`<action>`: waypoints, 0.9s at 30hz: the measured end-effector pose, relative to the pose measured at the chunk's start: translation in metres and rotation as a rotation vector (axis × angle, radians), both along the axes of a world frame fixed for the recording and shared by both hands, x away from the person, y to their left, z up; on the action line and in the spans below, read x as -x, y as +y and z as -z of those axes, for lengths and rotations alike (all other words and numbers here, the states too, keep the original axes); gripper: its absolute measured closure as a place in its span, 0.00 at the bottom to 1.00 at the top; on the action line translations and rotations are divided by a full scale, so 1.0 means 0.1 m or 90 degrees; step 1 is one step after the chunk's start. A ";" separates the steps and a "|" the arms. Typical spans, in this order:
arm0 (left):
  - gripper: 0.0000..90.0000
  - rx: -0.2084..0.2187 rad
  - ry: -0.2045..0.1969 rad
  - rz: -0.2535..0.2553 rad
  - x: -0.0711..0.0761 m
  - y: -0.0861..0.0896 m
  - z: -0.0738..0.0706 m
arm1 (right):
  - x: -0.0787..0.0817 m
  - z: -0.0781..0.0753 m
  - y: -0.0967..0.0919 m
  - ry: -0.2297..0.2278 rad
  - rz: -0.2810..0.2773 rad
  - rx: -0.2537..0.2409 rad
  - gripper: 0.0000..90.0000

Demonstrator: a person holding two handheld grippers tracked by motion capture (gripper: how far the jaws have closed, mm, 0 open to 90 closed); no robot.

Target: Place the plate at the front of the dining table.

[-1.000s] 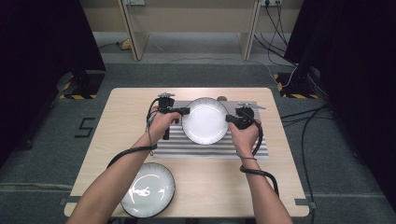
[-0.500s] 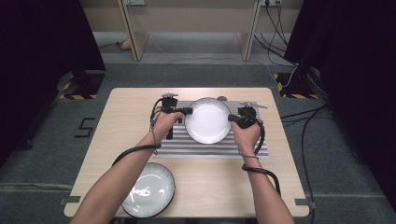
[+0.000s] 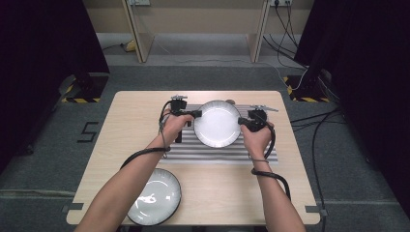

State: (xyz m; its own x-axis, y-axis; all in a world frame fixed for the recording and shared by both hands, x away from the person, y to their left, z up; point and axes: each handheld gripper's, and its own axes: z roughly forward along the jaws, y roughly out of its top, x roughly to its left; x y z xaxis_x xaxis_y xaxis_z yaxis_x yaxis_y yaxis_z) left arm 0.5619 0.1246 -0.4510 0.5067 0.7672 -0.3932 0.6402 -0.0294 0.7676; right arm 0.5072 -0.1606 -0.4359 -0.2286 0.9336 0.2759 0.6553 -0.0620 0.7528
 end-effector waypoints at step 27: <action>0.91 -0.008 0.028 -0.006 -0.12 -0.15 0.19 | -0.10 0.15 -0.10 0.022 0.016 0.012 0.96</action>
State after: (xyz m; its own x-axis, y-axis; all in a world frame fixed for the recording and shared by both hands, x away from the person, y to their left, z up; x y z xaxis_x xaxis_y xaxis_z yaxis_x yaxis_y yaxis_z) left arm 0.5741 0.1100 -0.4699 0.4816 0.7772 -0.4050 0.6739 -0.0329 0.7381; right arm 0.5170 -0.1704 -0.4506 -0.1960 0.9438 0.2662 0.6794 -0.0651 0.7309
